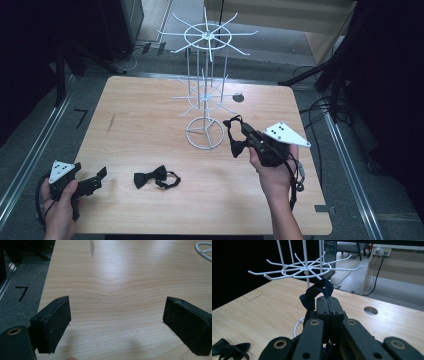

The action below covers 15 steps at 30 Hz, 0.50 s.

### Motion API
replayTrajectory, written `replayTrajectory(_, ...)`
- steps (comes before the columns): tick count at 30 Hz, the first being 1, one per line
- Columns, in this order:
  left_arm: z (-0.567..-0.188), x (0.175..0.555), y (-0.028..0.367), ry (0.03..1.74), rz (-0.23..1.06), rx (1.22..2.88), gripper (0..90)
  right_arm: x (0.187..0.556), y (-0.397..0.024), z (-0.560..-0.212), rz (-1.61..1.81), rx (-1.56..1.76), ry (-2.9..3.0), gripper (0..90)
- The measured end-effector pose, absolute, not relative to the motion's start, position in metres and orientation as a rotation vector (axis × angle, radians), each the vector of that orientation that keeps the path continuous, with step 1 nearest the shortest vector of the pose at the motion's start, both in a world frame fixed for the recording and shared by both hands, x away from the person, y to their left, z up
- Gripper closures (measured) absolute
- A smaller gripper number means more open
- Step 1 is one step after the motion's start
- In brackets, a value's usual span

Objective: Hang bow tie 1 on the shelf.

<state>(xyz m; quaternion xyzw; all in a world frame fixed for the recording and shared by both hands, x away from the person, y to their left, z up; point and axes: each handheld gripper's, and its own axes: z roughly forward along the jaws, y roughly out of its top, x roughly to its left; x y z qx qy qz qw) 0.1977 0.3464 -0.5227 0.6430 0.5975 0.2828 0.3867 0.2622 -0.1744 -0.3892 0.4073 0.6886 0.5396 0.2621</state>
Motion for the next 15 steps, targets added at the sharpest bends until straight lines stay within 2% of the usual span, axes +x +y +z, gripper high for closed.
replayTrajectory(15, -0.523, 0.198, 0.346, 1.521, 0.719, 1.636, 8.4, 0.268, -0.172, -0.378, 1.473, 1.091, 1.856, 90.0)
